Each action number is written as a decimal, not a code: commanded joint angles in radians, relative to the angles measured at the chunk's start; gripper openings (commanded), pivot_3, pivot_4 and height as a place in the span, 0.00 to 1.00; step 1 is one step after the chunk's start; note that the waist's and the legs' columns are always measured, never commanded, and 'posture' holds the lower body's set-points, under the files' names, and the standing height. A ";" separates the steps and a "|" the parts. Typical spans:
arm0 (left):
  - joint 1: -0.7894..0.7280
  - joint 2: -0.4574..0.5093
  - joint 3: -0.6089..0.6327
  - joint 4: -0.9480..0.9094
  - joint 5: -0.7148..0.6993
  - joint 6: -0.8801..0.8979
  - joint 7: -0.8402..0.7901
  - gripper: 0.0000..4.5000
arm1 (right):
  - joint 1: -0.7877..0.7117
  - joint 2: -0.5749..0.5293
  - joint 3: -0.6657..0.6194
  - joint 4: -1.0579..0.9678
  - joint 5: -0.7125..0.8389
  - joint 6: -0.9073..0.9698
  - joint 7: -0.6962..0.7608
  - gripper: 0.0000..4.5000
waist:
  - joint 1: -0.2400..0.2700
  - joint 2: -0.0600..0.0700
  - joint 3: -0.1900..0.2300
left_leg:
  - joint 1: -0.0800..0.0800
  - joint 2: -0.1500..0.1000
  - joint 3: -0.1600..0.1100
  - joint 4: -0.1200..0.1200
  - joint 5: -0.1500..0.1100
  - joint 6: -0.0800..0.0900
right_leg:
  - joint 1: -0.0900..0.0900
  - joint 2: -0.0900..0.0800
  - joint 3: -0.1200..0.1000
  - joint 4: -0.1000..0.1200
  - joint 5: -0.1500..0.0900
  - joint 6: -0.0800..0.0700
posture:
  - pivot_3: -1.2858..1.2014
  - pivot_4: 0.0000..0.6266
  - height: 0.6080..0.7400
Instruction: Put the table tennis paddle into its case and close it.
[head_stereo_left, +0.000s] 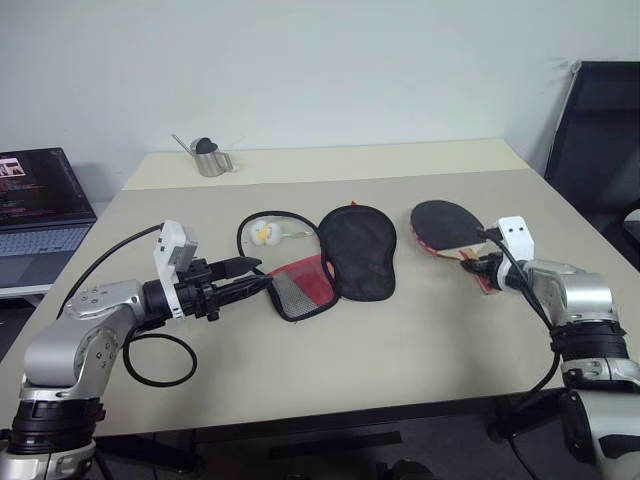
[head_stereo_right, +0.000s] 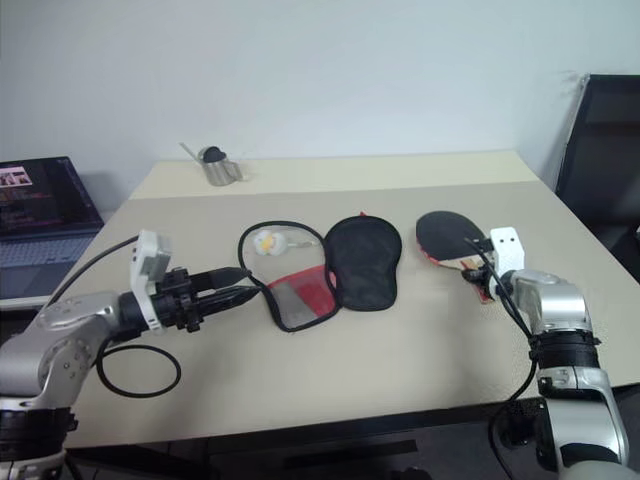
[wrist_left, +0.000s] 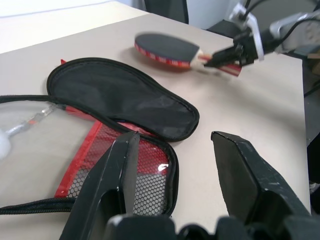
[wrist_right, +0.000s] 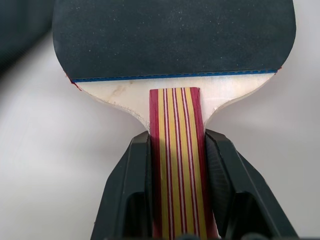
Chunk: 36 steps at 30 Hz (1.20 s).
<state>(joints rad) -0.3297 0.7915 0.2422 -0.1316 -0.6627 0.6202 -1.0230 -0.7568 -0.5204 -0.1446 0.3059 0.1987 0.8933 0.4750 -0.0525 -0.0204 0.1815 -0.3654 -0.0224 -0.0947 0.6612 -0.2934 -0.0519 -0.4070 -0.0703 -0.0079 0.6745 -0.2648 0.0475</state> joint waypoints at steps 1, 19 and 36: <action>-0.003 0.012 0.029 -0.041 -0.011 -0.016 0.003 0.56 | -0.033 0.034 -0.044 -0.173 0.055 0.088 -0.048 0.24 | 0.001 0.000 0.000 | 0.000 0.000 0.000 0.000 0.000 0.000 | 0.000 0.000 0.000 0.000 0.000 0.000 | 0.52 0.24 1.00; -0.017 0.005 0.013 -0.031 -0.003 -0.036 0.003 0.56 | -0.040 0.459 0.068 -0.259 0.035 0.168 -0.343 0.24 | 0.006 0.001 0.001 | -0.001 -0.001 -0.003 0.000 0.000 0.000 | -0.002 0.000 0.000 0.000 0.000 0.000 | 0.52 0.24 1.00; -0.018 -0.002 0.011 -0.039 -0.006 -0.033 0.012 0.56 | -0.148 0.535 0.106 0.005 -0.026 -0.032 -0.387 0.24 | -0.005 0.002 0.001 | -0.001 0.000 -0.003 -0.001 0.000 0.000 | -0.003 0.001 0.001 0.001 0.000 -0.001 | 0.52 0.24 1.00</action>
<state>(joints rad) -0.3314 0.7874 0.2414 -0.1451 -0.6609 0.6021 -1.0135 -0.8633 0.0077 -0.0376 0.3151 0.1771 0.9085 0.0871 -0.0575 -0.0188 0.1824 -0.3660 -0.0226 -0.0977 0.6599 -0.2935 -0.0519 -0.4104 -0.0697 -0.0068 0.6759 -0.2651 0.0470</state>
